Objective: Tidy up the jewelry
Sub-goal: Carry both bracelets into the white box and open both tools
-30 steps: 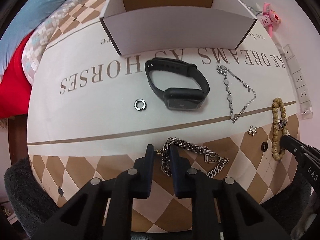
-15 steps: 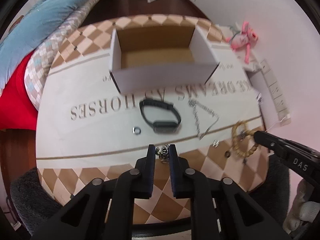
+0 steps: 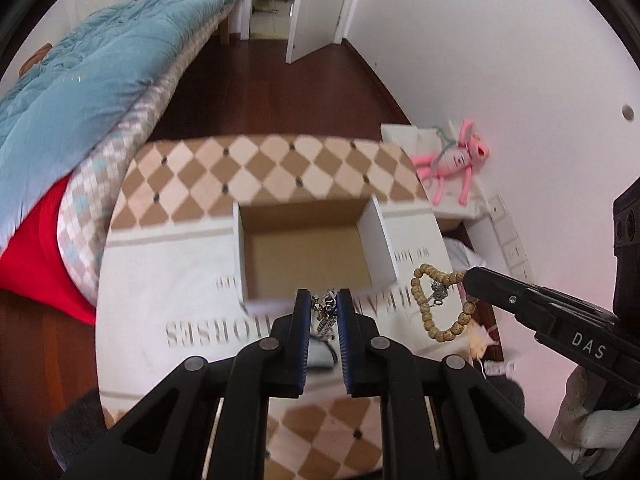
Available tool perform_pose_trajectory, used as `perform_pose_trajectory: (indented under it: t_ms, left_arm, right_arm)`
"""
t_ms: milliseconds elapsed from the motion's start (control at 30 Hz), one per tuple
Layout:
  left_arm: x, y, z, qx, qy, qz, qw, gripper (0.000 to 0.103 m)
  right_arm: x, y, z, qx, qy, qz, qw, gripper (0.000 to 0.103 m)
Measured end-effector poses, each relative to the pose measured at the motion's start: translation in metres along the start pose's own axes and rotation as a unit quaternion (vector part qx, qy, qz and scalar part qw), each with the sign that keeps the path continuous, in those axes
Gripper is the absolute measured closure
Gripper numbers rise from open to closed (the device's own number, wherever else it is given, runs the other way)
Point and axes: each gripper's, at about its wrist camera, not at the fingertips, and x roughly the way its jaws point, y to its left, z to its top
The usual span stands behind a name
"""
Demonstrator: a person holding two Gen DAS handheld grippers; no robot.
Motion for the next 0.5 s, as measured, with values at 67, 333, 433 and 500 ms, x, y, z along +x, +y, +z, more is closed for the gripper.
perform_pose_trajectory:
  t_ms: [67, 333, 433, 500]
  left_arm:
    - [0.009, 0.006, 0.015, 0.0, 0.0, 0.004, 1.0, 0.093]
    - [0.078, 0.043, 0.056, -0.018, 0.053, 0.007, 0.9984, 0.093]
    - [0.103, 0.054, 0.061, -0.031, 0.083, 0.011, 0.996, 0.092]
    - [0.111, 0.058, 0.063, -0.041, 0.089, 0.026, 0.9949, 0.091]
  right_arm:
    - [0.007, 0.008, 0.02, -0.013, -0.007, -0.001, 1.0, 0.094]
    - [0.08, 0.017, 0.073, -0.023, 0.034, -0.016, 0.999, 0.094]
    - [0.108, 0.015, 0.081, -0.025, 0.051, -0.025, 0.998, 0.094]
    - [0.123, 0.013, 0.083, -0.029, 0.057, -0.033, 0.997, 0.094]
